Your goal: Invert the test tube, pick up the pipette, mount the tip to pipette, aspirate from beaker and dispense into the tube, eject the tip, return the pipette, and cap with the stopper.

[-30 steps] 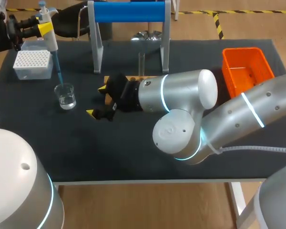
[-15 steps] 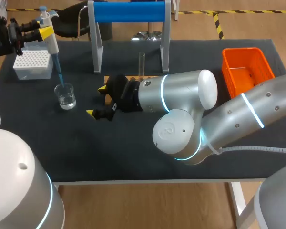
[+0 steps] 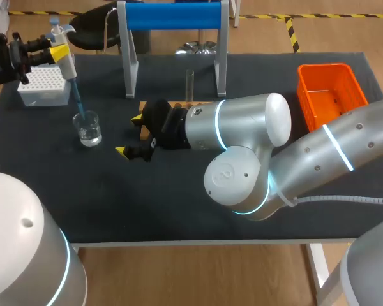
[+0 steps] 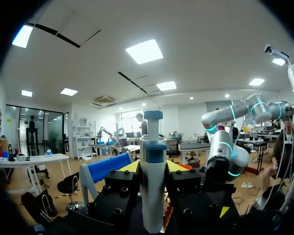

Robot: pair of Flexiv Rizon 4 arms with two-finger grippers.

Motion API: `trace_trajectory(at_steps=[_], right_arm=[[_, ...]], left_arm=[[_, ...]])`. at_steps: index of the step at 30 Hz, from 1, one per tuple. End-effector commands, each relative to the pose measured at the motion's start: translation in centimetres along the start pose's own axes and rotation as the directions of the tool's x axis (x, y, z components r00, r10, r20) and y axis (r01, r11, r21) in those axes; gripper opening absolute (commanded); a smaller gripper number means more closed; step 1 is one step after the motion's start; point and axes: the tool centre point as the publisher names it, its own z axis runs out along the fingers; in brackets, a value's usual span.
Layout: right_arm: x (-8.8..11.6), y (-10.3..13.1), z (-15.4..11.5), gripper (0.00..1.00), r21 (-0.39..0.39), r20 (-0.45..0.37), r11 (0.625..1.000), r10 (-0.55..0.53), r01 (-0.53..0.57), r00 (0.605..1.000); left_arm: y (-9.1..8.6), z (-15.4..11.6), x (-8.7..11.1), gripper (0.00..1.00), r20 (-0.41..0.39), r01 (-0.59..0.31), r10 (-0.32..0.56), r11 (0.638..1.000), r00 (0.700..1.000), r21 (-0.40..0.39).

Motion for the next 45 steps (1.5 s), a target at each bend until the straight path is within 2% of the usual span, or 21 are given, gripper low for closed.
trace_trajectory(at_steps=[1,16,24,45], right_arm=[[0.0,0.1,-0.1,1.0,0.004,0.0,1.0,0.0,0.0,1.0],[0.0,0.1,-0.1,1.0,0.004,0.0,1.0,0.0,0.0,1.0],[0.0,0.1,-0.1,1.0,0.004,0.0,1.0,0.0,0.0,1.0],[0.0,0.1,-0.1,1.0,0.004,0.0,1.0,0.0,0.0,1.0]], left_arm=[[0.8,0.0,-0.5,0.0,-0.016,-0.003,0.003,1.0,1.0,0.008],[2.8,0.1,-0.7,0.0,-0.035,-0.027,0.027,1.0,0.999,0.008],[4.0,-0.2,-1.1,0.0,-0.033,-0.007,0.007,1.0,0.999,0.003],[5.7,-0.4,-1.6,0.0,-0.043,-0.018,0.018,1.0,0.999,-0.001]])
